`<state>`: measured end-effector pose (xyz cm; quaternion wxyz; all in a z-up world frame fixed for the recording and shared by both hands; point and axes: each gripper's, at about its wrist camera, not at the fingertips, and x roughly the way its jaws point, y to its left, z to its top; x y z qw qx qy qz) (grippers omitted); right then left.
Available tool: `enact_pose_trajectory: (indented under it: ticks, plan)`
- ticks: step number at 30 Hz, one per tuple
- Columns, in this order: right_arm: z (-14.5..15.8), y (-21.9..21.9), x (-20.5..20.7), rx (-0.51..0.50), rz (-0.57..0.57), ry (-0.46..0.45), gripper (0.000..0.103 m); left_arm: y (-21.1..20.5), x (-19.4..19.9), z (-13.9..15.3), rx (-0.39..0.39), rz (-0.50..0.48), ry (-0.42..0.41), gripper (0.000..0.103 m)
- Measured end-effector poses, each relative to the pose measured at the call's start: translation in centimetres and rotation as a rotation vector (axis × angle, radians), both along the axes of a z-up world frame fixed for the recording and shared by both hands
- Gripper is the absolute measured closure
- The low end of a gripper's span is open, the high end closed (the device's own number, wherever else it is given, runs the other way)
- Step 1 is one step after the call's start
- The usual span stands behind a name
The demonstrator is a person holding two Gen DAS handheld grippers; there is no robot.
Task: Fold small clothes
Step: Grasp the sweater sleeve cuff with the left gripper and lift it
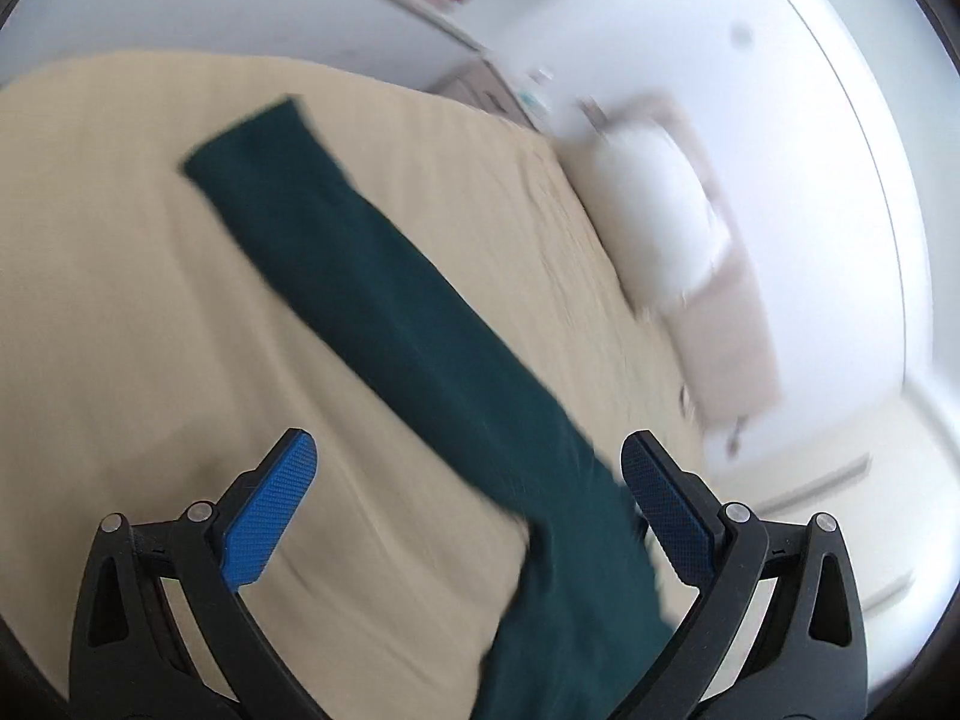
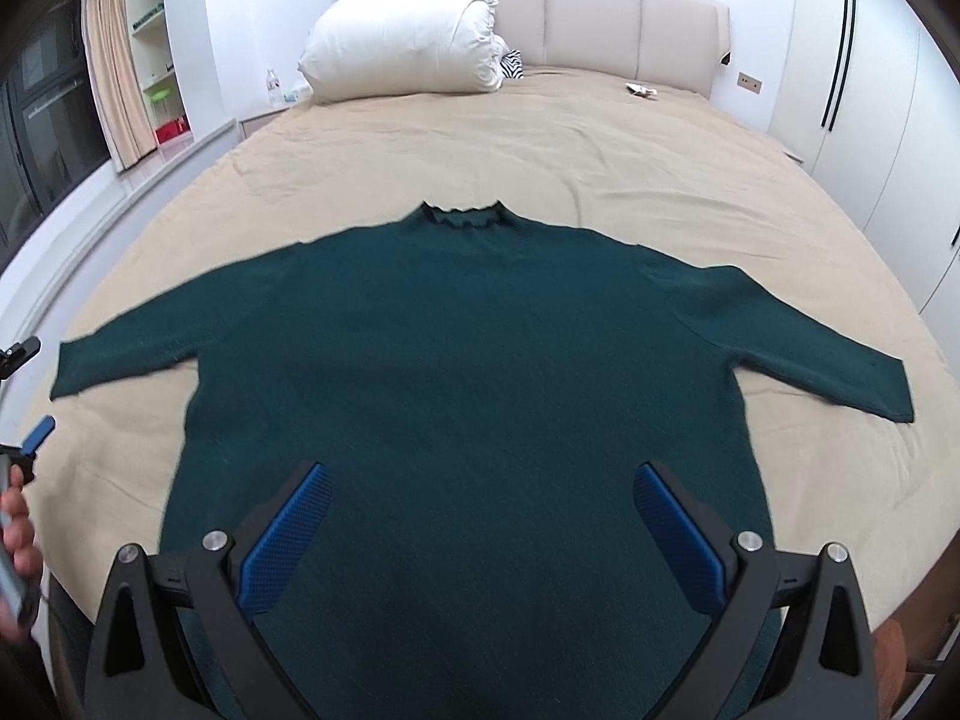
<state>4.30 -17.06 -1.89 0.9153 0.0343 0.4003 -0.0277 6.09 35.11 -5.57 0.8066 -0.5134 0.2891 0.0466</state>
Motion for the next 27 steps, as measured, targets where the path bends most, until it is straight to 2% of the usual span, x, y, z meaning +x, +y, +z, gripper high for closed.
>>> enact_pose_trajectory:
  ticks: [2,5,9,13,15,16,17,18,19,21,22,25,27]
  plan:
    - [-0.1,0.4,0.7,0.026,0.011,0.004,0.0,3.4,0.6,-1.9,-0.121,0.087,0.001,0.007]
    - [-0.3,0.9,1.8,0.06,0.03,0.019,0.0,6.1,2.0,-3.4,-0.155,0.139,0.009,0.008]
    - [-0.9,1.7,3.3,0.097,0.048,0.047,0.003,9.0,3.9,-6.8,-0.301,0.213,0.008,0.01]
    - [-1.6,1.5,4.1,0.136,0.045,0.061,0.003,10.5,5.6,-7.9,-0.316,0.239,0.004,0.01]
    - [-1.9,1.3,4.2,0.153,0.042,0.066,0.006,11.4,6.6,-8.4,-0.313,0.253,-0.001,0.018]
    - [-2.0,1.2,4.4,0.166,0.042,0.069,0.006,11.9,7.1,-8.8,-0.319,0.263,-0.003,0.031]
    - [-2.1,1.1,4.4,0.174,0.042,0.068,0.007,12.2,7.6,-9.3,-0.324,0.269,-0.003,0.05]
    - [-2.2,1.0,4.4,0.182,0.043,0.067,0.007,12.0,8.0,-9.5,-0.325,0.275,0.01,0.057]
    - [-2.3,0.8,4.4,0.186,0.043,0.066,0.007,12.1,8.4,-10.1,-0.328,0.282,0.03,0.073]
    - [-2.5,0.2,4.4,0.199,0.041,0.064,0.01,12.0,8.7,-10.6,-0.313,0.288,0.051,0.08]
    - [-2.5,-0.1,4.4,0.209,0.039,0.062,0.01,11.9,9.1,-10.4,-0.28,0.281,0.056,0.085]
    - [-2.9,-1.4,4.6,0.243,0.03,0.059,0.016,9.7,11.3,-7.8,-0.109,0.205,0.055,0.094]
    - [-3.2,-2.5,4.7,0.26,0.017,0.059,0.02,6.6,13.6,-4.5,0.028,0.118,0.041,0.095]
